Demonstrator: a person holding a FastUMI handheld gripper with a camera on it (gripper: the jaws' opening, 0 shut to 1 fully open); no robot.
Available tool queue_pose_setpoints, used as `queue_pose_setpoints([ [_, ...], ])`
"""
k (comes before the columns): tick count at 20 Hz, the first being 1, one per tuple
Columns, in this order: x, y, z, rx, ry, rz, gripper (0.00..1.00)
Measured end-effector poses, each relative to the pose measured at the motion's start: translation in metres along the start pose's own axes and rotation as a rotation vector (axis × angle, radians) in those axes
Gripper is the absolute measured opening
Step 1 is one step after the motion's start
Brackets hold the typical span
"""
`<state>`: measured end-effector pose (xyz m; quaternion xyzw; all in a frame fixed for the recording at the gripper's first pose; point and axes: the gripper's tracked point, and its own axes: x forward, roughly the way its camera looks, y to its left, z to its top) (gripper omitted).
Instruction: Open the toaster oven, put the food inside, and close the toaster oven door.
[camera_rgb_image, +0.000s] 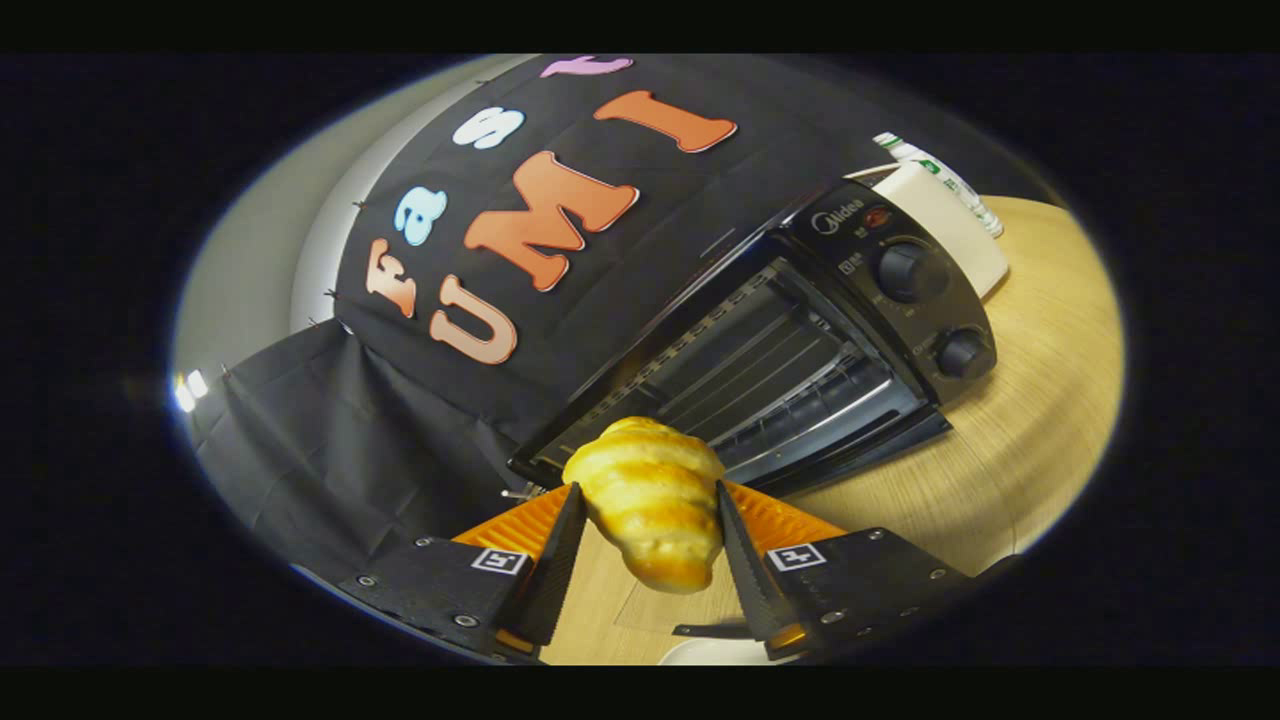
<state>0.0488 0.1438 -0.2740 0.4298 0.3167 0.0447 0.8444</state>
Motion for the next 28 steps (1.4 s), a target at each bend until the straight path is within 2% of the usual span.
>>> queue_pose_setpoints([
  [3,0.022,0.001,0.017,-0.025,-0.023,-0.024,0.72],
  [13,0.082,-0.029,0.033,-0.113,-0.031,-0.159,0.72],
  [16,0.093,-0.03,0.043,-0.178,-0.055,-0.187,0.72],
  [23,0.097,-0.035,0.039,-0.287,-0.044,-0.223,0.72],
  [25,0.095,-0.039,0.036,-0.34,-0.046,-0.252,0.77],
  [28,0.088,-0.04,0.029,-0.401,-0.021,-0.273,0.78],
])
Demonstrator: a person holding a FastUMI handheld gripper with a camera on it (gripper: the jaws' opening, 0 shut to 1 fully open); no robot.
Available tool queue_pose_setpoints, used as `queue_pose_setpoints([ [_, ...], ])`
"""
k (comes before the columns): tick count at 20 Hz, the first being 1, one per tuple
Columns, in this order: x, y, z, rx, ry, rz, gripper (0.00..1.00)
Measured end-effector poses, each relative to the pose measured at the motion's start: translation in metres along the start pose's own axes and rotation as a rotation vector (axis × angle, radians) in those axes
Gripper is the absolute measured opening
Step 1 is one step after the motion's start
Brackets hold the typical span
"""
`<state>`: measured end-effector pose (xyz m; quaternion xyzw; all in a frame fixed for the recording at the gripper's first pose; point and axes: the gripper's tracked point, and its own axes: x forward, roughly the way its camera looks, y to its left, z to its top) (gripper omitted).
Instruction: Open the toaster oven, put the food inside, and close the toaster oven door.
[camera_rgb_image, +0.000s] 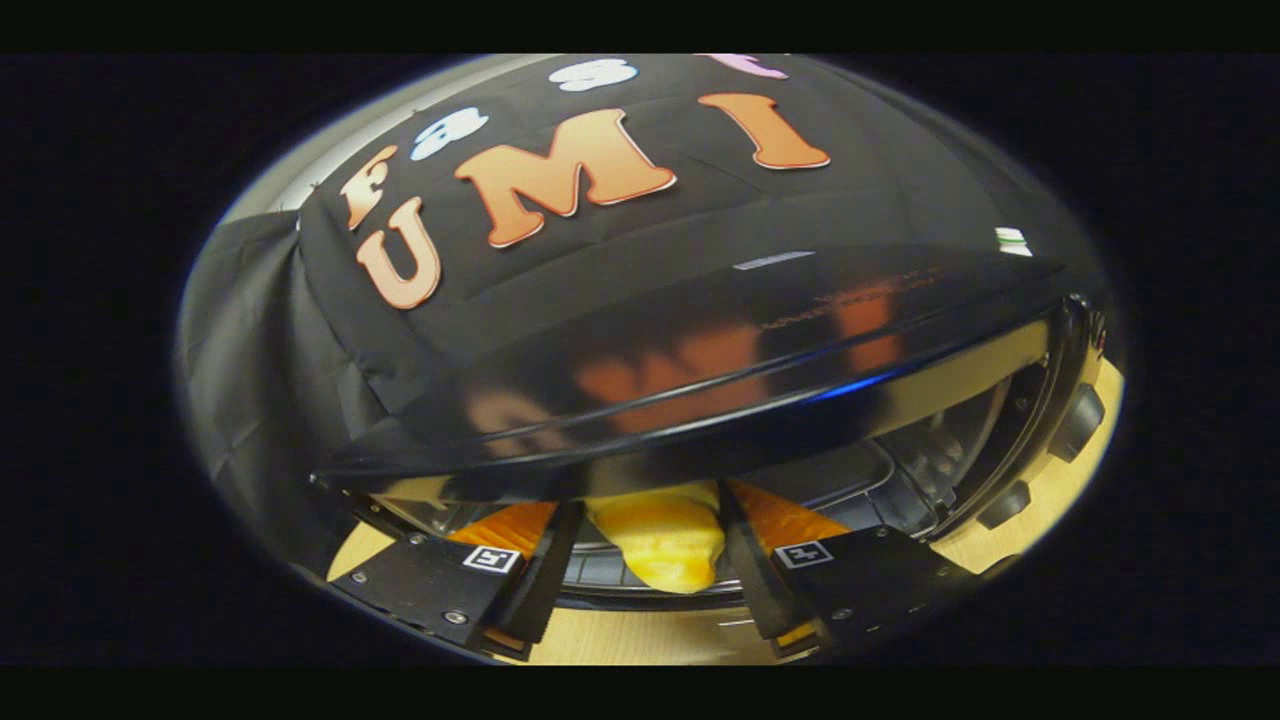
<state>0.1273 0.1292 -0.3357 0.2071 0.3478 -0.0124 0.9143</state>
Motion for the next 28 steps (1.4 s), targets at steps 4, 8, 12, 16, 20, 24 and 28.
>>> queue_pose_setpoints([
  [4,-0.019,0.005,-0.013,-0.039,0.031,0.014,0.78],
  [8,-0.026,0.006,-0.012,-0.031,0.029,0.02,0.83],
  [12,-0.029,0.001,0.006,-0.04,-0.03,0.002,0.86],
  [16,-0.051,-0.002,0.019,-0.133,-0.09,-0.013,0.98],
  [20,-0.09,0.0,0.023,-0.172,-0.144,0.003,0.99],
  [24,-0.129,-0.004,0.003,-0.182,-0.105,0.04,0.99],
  [28,-0.159,-0.013,-0.029,-0.165,-0.046,0.07,0.99],
])
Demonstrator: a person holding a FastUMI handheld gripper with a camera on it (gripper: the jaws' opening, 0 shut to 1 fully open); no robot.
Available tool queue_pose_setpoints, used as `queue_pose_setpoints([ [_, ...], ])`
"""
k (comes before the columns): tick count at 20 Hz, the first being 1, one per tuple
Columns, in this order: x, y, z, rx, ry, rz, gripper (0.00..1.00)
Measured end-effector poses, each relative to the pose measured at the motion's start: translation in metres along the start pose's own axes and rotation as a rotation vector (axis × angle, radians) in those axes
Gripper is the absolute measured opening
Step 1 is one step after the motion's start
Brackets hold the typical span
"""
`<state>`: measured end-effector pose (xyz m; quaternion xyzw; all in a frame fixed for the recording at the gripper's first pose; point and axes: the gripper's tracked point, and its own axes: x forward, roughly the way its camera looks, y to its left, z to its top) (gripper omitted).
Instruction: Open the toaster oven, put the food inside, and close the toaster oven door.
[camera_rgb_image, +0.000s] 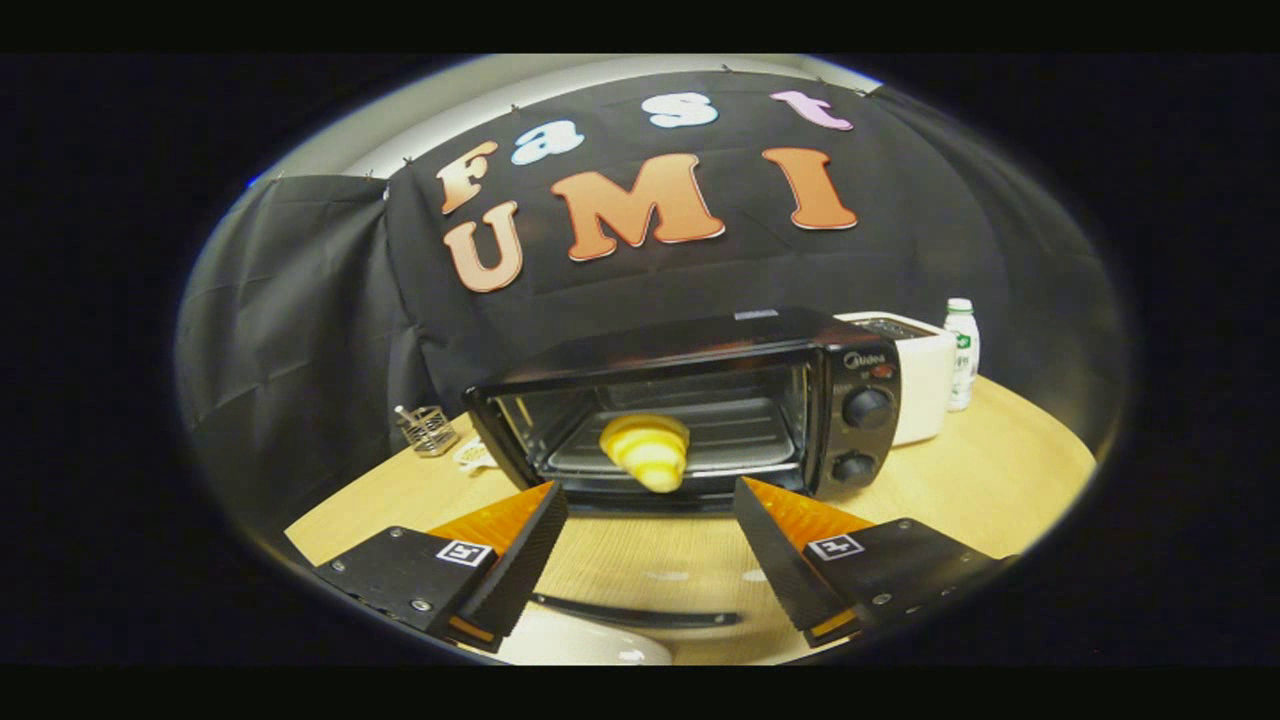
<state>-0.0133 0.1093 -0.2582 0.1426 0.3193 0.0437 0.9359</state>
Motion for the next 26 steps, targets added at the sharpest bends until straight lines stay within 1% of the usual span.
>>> queue_pose_setpoints([
  [3,-0.019,0.0,-0.032,-0.02,0.072,0.026,0.99],
  [7,-0.04,0.002,-0.061,-0.049,0.132,0.036,0.99],
  [10,-0.049,-0.001,-0.082,-0.078,0.177,0.01,0.99],
  [15,-0.053,-0.003,-0.126,-0.128,0.315,-0.019,0.99],
  [16,-0.049,-0.002,-0.127,-0.123,0.32,-0.017,0.99],
  [20,-0.033,0.01,-0.133,-0.026,0.355,0.015,0.99],
  [22,-0.031,0.016,-0.13,-0.017,0.361,0.011,1.0],
  [24,-0.03,0.027,-0.116,-0.028,0.326,0.036,1.0],
  [26,-0.031,0.045,-0.098,-0.044,0.273,0.089,0.99],
])
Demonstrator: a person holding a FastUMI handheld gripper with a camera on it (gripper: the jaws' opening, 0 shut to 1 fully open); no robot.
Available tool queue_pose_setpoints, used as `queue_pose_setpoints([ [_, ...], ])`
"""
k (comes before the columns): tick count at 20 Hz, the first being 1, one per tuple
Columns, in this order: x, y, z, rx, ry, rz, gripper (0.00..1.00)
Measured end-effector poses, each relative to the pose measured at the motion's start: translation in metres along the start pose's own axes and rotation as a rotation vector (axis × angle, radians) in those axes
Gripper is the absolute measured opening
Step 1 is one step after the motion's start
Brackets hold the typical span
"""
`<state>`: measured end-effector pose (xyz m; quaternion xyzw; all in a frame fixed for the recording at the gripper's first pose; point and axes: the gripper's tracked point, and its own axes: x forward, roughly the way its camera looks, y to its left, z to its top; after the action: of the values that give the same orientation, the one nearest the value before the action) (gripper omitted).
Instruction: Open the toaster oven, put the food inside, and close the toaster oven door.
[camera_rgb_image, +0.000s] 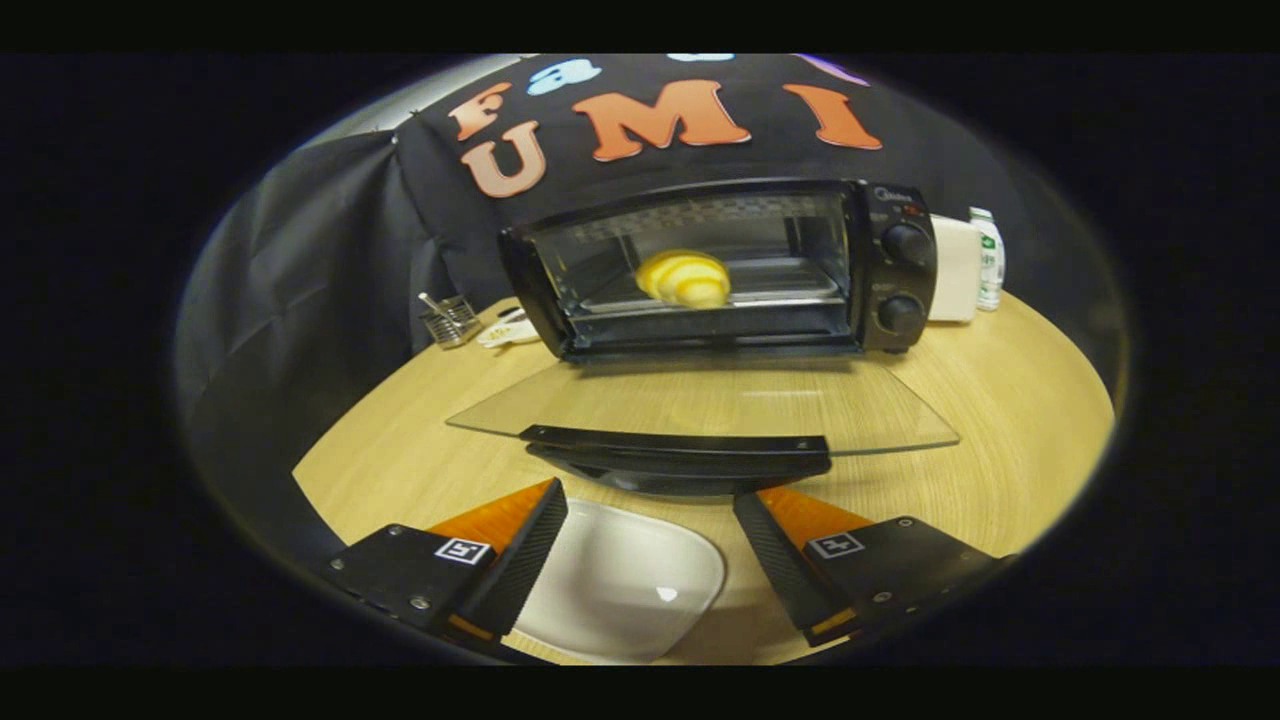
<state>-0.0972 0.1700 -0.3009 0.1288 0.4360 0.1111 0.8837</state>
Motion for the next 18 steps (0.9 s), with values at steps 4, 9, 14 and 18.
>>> queue_pose_setpoints([
  [4,0.01,0.0,0.022,-0.058,-0.035,-0.034,0.99],
  [9,0.023,-0.015,0.064,-0.067,-0.105,-0.093,0.99],
  [14,0.034,-0.024,0.098,-0.046,-0.146,-0.127,0.99],
  [18,0.044,-0.028,0.114,-0.035,-0.159,-0.147,0.99],
])
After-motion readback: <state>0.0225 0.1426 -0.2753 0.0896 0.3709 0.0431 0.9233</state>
